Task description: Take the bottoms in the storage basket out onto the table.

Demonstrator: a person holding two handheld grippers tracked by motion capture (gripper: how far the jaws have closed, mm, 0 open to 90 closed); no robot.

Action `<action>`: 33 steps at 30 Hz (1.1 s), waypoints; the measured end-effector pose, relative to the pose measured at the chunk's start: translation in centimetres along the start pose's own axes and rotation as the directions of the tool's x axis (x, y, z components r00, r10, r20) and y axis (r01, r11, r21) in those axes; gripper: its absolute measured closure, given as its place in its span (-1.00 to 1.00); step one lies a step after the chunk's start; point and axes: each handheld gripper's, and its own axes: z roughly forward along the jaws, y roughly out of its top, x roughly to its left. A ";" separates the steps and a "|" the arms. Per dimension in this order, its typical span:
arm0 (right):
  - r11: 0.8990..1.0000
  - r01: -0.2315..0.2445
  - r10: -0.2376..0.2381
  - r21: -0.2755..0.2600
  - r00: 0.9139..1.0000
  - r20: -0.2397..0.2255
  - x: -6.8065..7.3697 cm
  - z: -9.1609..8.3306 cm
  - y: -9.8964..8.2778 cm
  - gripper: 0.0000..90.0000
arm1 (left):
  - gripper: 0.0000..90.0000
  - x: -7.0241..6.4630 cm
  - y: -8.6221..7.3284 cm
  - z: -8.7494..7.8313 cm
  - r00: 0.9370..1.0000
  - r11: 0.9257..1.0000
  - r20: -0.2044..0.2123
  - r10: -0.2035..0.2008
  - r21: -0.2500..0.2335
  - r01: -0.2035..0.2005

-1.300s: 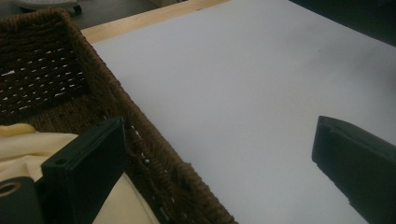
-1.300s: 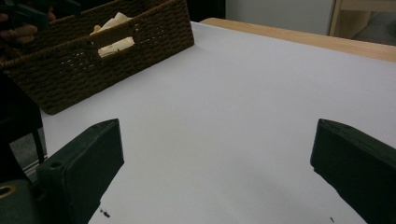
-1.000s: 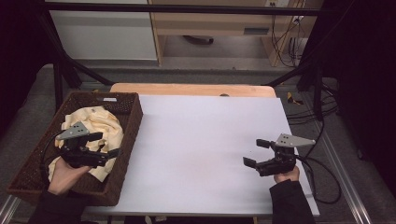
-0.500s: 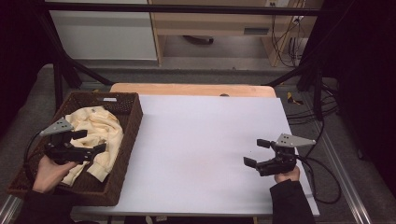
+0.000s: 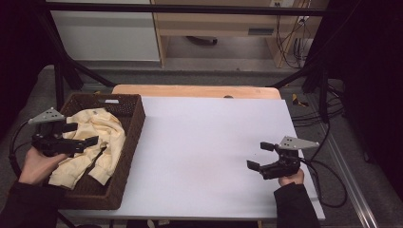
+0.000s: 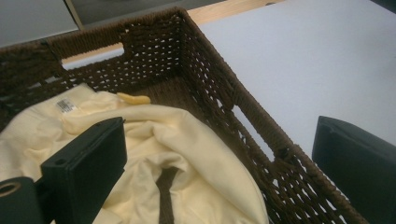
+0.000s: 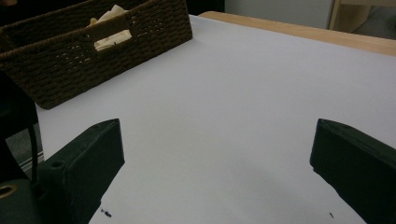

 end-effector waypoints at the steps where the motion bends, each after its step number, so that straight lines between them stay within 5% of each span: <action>1: 1.000 0.001 -0.001 0.002 1.000 0.001 0.0 0.0 0.0 -0.92 | -0.93 0.0 0.0 0.0 1.000 1.000 0.000 0.000 0.000 0.000; 12: 1.000 -0.004 0.004 0.003 1.000 0.006 -0.1 0.0 0.0 -0.92 | -0.93 1.2 2.4 1.0 0.997 0.999 -0.074 -0.011 0.033 0.014; 22: 1.000 -0.004 0.004 0.010 1.000 0.003 -0.1 0.1 -0.1 -0.92 | -0.93 2.1 2.5 3.4 0.992 0.997 -0.116 -0.047 0.063 0.055; 33: 1.000 -0.005 0.005 0.014 1.000 0.004 0.0 0.1 -0.1 -0.92 | -0.93 2.7 1.7 6.2 0.989 0.993 -0.143 -0.037 0.107 0.053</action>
